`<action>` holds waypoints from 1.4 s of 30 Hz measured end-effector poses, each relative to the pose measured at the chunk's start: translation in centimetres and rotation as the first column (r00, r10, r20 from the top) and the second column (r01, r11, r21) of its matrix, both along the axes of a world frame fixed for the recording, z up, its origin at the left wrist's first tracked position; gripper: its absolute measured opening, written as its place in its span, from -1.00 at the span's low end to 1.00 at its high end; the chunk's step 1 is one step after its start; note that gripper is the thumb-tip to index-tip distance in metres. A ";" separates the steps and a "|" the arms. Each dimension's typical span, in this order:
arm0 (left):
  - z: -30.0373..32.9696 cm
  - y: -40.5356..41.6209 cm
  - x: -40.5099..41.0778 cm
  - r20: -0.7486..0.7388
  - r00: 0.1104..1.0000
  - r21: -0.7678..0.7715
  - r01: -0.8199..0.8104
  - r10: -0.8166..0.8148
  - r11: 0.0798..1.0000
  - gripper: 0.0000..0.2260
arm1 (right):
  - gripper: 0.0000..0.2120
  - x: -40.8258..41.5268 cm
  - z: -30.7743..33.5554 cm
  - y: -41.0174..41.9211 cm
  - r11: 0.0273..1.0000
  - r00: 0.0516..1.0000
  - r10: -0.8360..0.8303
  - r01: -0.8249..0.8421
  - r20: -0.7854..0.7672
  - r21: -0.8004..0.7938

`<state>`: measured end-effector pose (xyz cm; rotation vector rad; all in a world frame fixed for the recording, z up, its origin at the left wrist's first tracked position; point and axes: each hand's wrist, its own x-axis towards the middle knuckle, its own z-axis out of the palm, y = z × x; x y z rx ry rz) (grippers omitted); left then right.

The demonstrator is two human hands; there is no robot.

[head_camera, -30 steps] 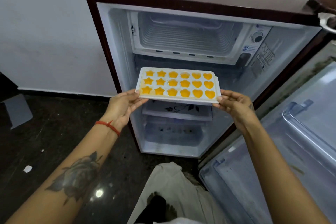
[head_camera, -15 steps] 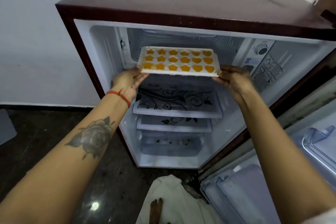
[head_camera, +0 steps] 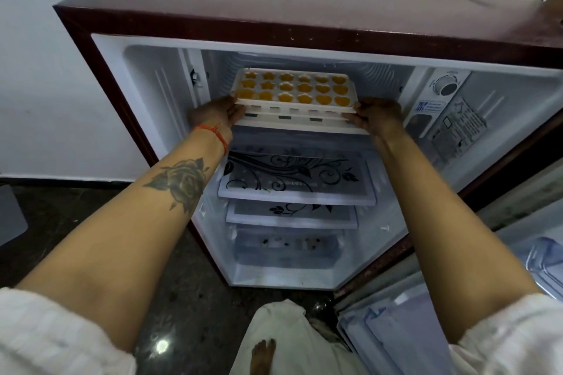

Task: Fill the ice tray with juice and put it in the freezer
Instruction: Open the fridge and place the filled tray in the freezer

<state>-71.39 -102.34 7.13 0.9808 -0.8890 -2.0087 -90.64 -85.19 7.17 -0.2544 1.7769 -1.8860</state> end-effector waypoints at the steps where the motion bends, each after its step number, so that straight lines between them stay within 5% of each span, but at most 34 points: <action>1: 0.0 -0.1 -0.1 -0.012 1.000 0.002 0.023 -0.023 1.000 -0.68 | -0.88 -0.2 0.0 -0.2 1.000 1.000 0.001 -0.001 -0.007 0.002; 12: -1.0 -1.7 -0.8 0.077 0.981 -0.062 0.182 -0.177 0.981 -0.66 | -0.66 -1.4 -0.5 -1.2 0.996 0.996 -0.093 0.093 -0.001 0.005; 15: -0.4 -0.6 -1.1 0.124 0.991 -0.045 0.049 -0.043 0.998 -0.83 | -0.67 -1.0 -0.3 -0.9 0.994 0.996 -0.059 0.065 -0.067 0.094; 19: 0.0 2.4 -0.3 0.005 1.000 -0.039 -0.024 0.024 0.999 -0.77 | -0.74 1.1 -0.3 0.4 0.975 0.976 -0.084 0.122 -0.203 0.184; 22: -0.8 6.1 0.8 0.072 0.988 -0.108 -0.126 0.134 0.986 -0.89 | -0.75 4.6 -1.4 2.7 0.964 0.945 -0.106 0.174 -0.308 0.203; 26: -2.7 11.5 2.1 0.229 0.972 -0.209 0.106 -0.057 0.972 -0.92 | -0.74 10.4 -4.1 8.1 0.982 0.955 -0.101 0.141 -0.280 0.126; 30: -4.5 18.2 2.7 0.449 0.839 -0.284 0.460 -0.307 0.841 -0.94 | -0.77 15.0 -6.7 16.7 0.948 0.911 -0.009 0.139 -0.413 0.288; 36: -5.0 29.8 2.5 0.650 0.572 -0.390 0.816 -0.500 0.427 -0.70 | -0.78 19.7 -9.7 32.9 0.822 0.869 -0.121 0.359 -0.480 0.442; 42: -3.2 42.3 2.5 0.522 0.552 -0.349 0.834 -0.650 0.428 -0.33 | -0.75 23.6 -9.6 48.3 0.552 0.682 -0.386 0.710 -0.621 0.436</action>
